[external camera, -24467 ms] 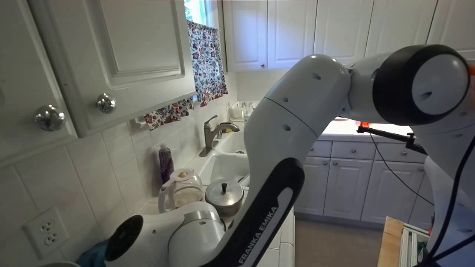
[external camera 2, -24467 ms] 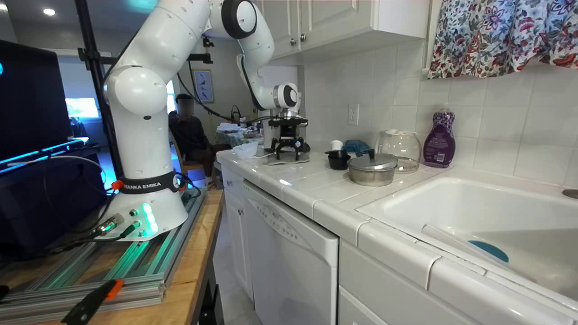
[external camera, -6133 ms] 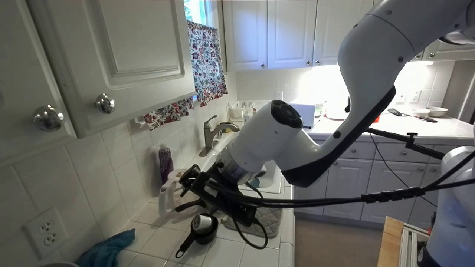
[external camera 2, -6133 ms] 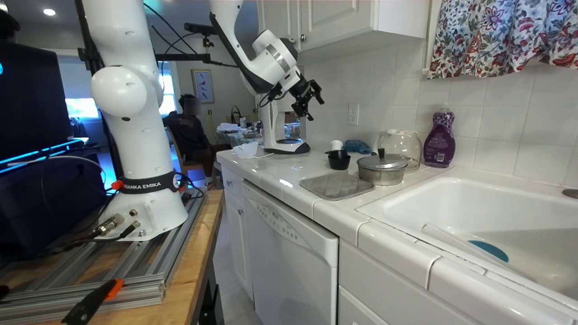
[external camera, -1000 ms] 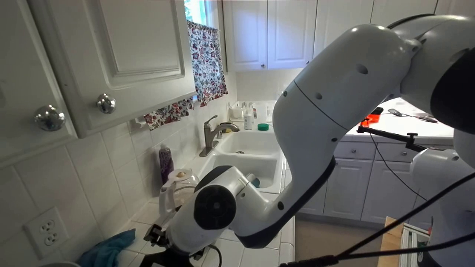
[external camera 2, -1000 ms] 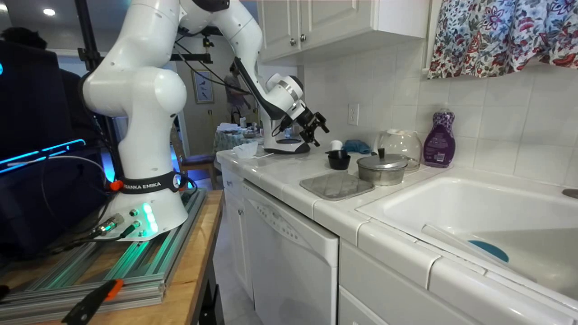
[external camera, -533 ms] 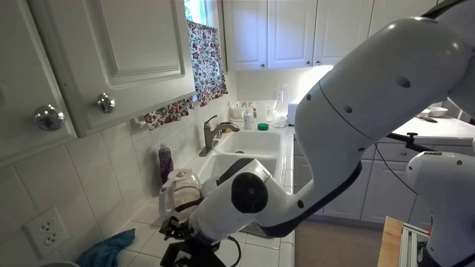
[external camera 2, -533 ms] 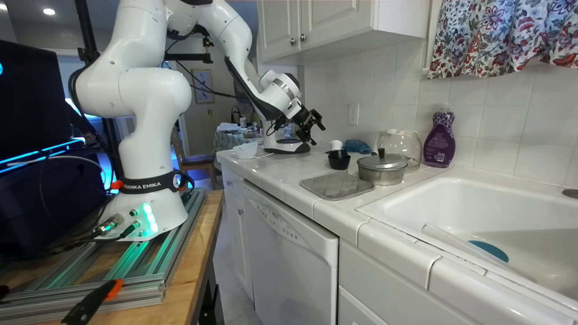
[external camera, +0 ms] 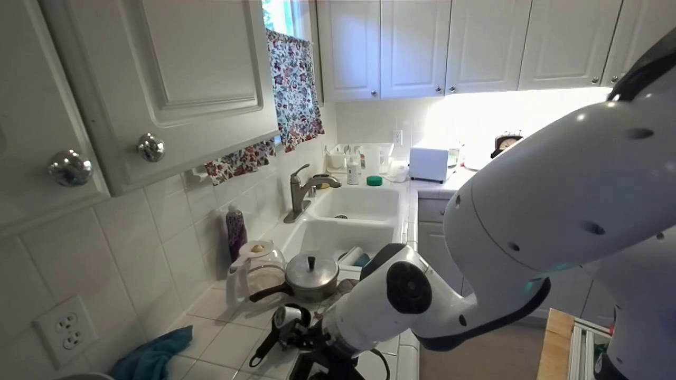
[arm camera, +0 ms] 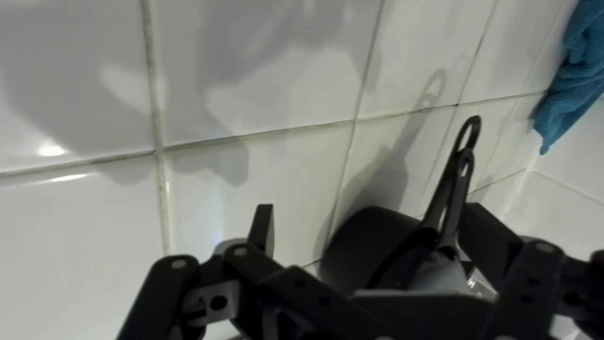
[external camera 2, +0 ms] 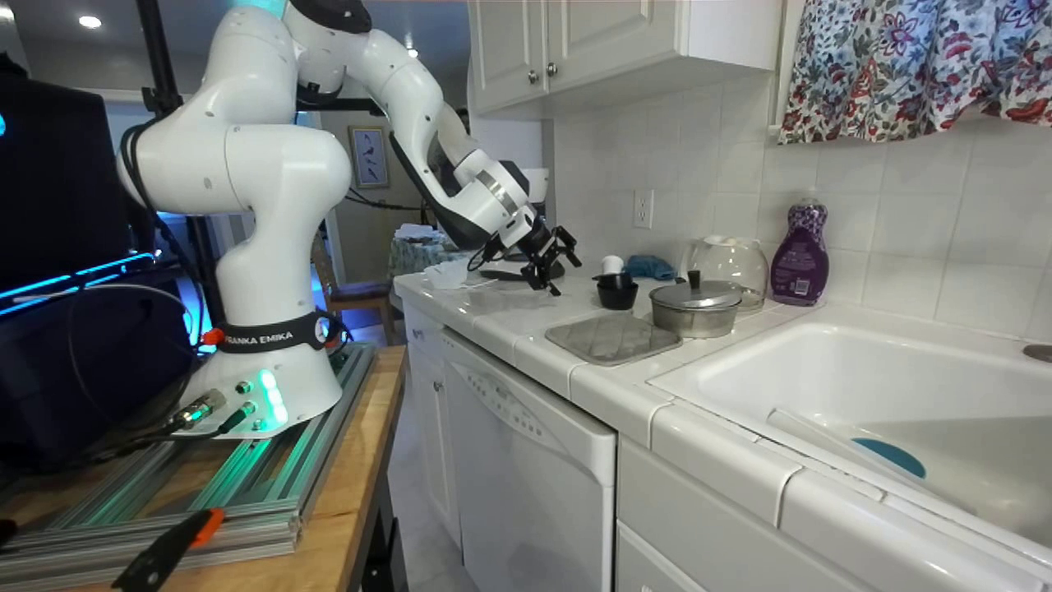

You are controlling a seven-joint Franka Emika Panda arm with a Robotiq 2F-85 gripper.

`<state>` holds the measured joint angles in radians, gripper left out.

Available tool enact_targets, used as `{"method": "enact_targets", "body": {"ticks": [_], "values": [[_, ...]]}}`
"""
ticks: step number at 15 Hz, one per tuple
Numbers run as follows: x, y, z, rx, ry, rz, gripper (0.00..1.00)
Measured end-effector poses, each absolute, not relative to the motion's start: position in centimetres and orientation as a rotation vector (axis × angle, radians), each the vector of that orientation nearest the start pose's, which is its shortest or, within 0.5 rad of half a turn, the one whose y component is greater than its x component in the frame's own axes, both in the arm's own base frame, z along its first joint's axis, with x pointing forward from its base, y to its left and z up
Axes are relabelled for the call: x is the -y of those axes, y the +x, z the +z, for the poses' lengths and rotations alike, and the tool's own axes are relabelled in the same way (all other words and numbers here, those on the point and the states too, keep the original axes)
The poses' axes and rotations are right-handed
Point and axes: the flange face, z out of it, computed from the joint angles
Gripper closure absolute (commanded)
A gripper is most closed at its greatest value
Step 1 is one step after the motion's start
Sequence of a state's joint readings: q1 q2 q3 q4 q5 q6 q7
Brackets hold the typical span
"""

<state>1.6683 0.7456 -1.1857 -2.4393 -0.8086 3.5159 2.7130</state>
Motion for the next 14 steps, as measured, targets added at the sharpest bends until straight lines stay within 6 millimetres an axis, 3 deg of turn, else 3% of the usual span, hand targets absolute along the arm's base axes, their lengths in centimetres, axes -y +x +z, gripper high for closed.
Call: {"method": "enact_targets", "body": {"ticks": [4,14], "values": [[-27.7,40.2,18.9,-1.299,-2.294,-0.774,0.00],[-28.2,41.7,17.4,-1.161,-2.310,-0.956,0.00]]}}
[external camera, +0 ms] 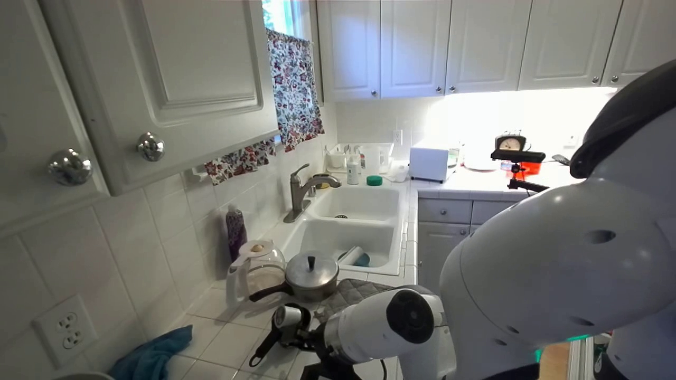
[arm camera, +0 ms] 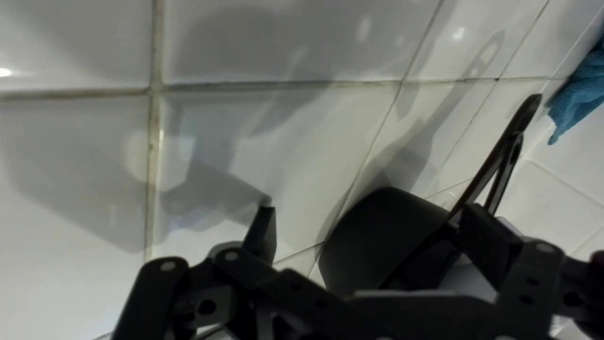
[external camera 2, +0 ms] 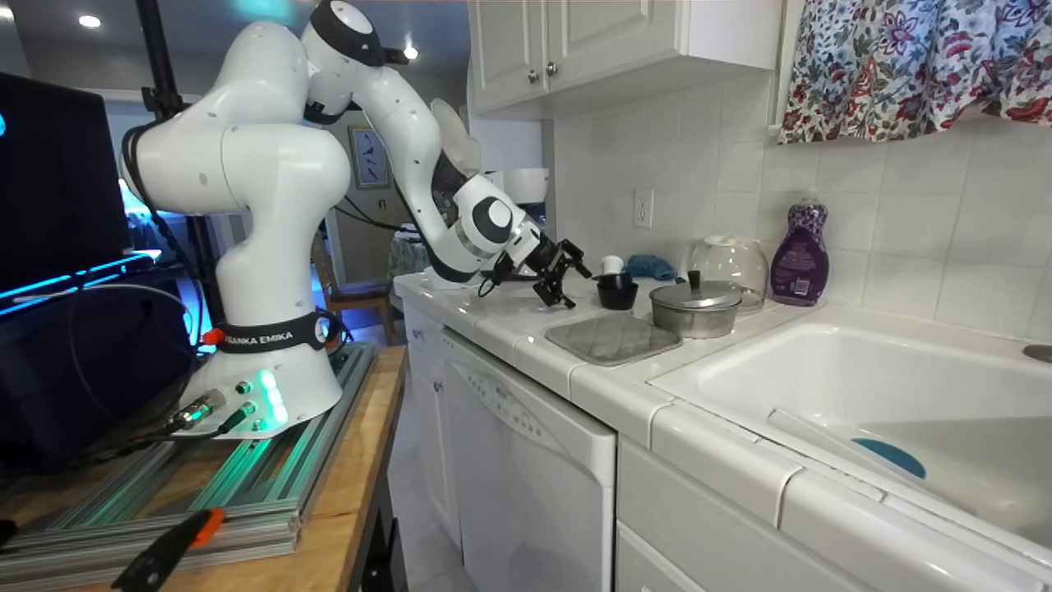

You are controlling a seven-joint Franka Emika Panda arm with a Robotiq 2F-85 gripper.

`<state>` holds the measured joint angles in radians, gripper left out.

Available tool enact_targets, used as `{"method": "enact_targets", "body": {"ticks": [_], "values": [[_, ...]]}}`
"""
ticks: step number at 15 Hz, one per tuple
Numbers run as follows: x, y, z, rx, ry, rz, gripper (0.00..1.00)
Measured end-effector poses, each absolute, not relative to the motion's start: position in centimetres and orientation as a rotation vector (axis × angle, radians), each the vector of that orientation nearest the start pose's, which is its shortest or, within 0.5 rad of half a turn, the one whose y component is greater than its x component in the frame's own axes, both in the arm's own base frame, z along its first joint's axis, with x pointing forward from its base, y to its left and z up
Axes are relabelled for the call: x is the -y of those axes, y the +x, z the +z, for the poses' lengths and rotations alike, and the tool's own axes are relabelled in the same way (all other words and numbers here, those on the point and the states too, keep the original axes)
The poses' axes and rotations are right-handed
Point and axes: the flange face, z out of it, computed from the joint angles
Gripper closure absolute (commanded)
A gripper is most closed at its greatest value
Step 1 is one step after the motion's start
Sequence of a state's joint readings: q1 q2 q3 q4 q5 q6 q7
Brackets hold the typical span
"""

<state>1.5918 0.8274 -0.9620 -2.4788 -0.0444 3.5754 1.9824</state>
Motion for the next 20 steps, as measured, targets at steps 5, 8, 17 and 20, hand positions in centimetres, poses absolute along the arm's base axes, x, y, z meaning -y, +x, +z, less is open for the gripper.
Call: {"method": "enact_targets", "body": {"ticks": [5,8,17,20], "values": [[-29.0,42.0,17.6,-1.091,-2.325,-1.037,0.00],[-29.7,42.6,18.3,-1.064,-2.302,-1.086,0.02],[-32.8,44.1,18.6,-0.933,-2.229,-1.143,0.12],[-33.2,44.8,18.4,-0.903,-2.211,-1.139,0.13]]}}
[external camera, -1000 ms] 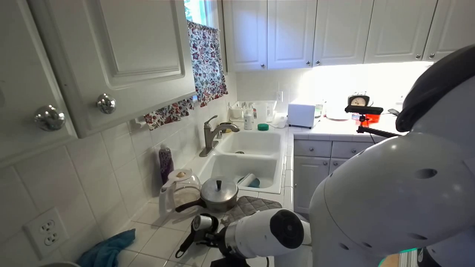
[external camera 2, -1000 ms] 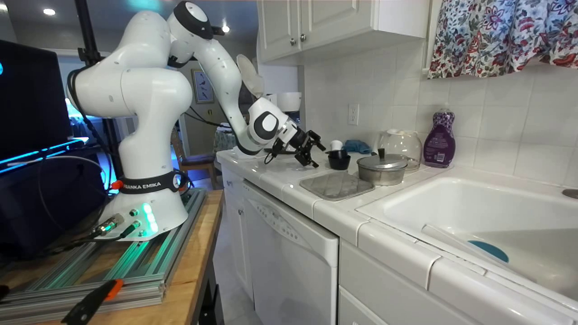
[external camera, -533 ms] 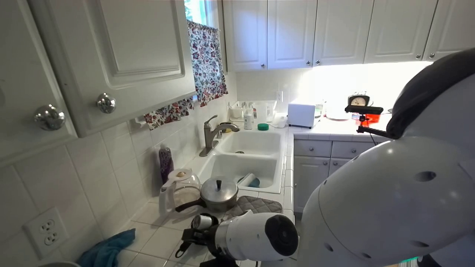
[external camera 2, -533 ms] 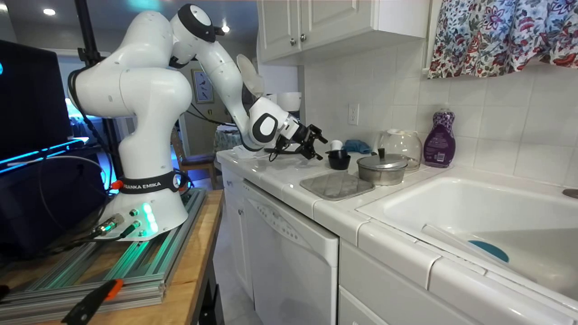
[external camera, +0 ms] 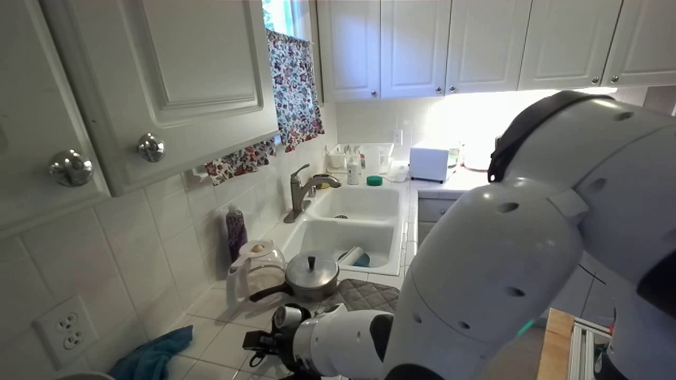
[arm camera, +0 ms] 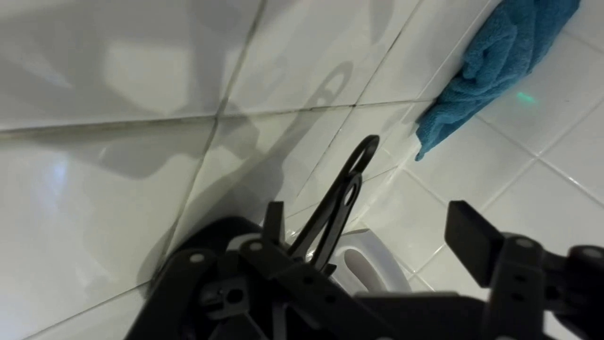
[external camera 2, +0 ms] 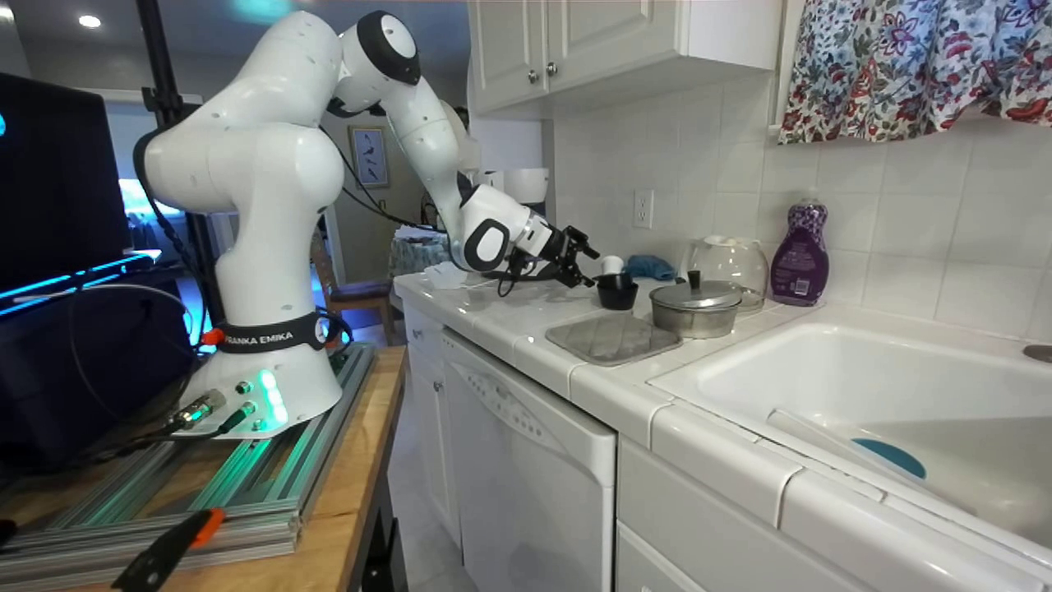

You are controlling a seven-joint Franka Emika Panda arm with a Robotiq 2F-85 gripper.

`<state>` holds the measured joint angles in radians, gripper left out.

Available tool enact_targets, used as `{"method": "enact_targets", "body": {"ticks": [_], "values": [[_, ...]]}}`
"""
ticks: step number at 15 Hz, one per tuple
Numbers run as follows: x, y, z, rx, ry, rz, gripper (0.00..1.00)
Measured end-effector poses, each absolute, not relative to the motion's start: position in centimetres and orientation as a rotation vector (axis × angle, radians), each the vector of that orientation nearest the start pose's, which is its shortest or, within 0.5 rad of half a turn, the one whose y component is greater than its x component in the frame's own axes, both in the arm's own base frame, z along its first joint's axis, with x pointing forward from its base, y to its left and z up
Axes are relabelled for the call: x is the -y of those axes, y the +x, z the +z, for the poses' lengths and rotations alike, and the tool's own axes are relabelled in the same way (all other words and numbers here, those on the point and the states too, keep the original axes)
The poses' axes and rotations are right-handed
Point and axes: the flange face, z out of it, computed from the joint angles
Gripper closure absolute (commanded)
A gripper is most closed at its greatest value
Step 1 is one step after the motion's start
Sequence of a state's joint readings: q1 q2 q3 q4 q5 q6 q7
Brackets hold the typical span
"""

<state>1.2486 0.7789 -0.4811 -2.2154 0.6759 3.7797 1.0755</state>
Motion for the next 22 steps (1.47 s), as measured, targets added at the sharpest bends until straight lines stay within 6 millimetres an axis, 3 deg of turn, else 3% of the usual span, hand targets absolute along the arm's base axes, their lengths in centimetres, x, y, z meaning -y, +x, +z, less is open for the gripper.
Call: {"method": "enact_targets", "body": {"ticks": [1,2,3,11,12,13,15,22], "values": [[-33.3,44.9,18.3,-0.897,-2.206,-1.135,0.15],[-33.4,45.1,18.3,-0.892,-2.201,-1.129,0.24],[-33.4,45.3,18.2,-0.887,-2.197,-1.123,0.39],[-33.1,45.3,17.9,-0.884,-2.165,-1.087,0.94],[-33.1,45.2,17.9,-0.886,-2.162,-1.081,0.52],[-33.2,45.1,17.9,-0.888,-2.160,-1.075,0.56],[-33.4,44.9,18.0,-0.900,-2.154,-1.049,0.50],[-35.8,42.4,18.5,-0.917,-2.093,-0.996,0.02]]}}
